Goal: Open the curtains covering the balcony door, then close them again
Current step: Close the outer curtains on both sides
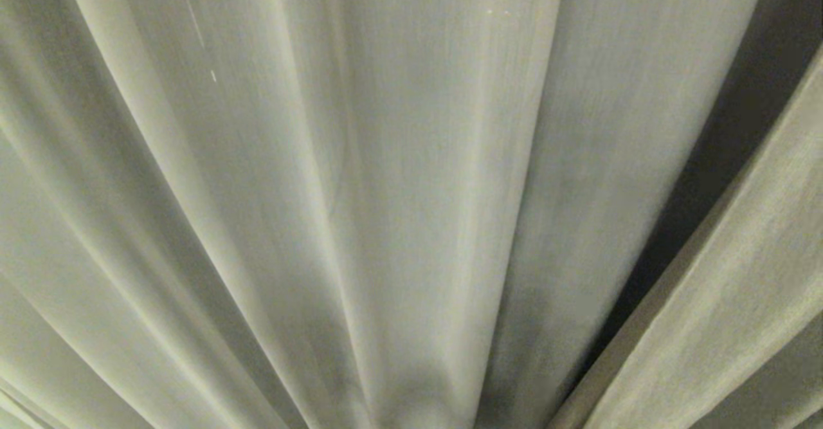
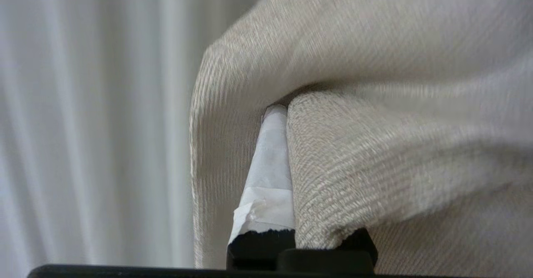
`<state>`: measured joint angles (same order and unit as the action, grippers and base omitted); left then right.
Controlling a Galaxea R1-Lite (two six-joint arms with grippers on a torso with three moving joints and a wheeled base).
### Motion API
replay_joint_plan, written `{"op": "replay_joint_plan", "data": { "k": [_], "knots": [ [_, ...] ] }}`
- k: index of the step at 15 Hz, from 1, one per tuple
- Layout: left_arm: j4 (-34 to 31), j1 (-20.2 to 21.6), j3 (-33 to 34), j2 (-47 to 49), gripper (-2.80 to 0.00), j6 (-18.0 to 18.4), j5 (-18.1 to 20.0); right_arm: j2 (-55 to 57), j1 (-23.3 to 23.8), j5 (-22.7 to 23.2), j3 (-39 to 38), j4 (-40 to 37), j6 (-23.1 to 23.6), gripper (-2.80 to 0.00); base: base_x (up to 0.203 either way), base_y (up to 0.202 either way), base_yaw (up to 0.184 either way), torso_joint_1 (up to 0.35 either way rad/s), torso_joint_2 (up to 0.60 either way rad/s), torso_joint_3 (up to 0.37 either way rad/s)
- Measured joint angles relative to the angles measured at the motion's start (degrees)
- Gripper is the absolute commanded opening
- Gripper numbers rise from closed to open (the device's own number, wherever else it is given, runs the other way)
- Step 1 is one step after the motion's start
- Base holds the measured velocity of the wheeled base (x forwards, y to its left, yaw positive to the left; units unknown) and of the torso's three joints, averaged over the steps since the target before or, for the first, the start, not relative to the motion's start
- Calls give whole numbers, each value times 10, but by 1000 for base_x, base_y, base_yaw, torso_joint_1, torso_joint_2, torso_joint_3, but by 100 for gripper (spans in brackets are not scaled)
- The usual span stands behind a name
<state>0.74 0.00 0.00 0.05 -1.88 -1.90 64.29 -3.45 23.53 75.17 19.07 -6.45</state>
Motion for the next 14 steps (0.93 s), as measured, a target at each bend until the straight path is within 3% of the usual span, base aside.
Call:
{"op": "replay_joint_plan", "data": {
  "k": [8, 14],
  "knots": [
    [0, 0, 0, 0, -280, 1, 0, -2, -129, -6, -63, 6, 106, -280, 0, 0, 0, 0, 0, 0],
    [0, 0, 0, 0, -280, 0, 0, 45, -194, -15, -63, 10, 153, -280, 0, 0, 0, 0, 0, 0]
  ]
}}
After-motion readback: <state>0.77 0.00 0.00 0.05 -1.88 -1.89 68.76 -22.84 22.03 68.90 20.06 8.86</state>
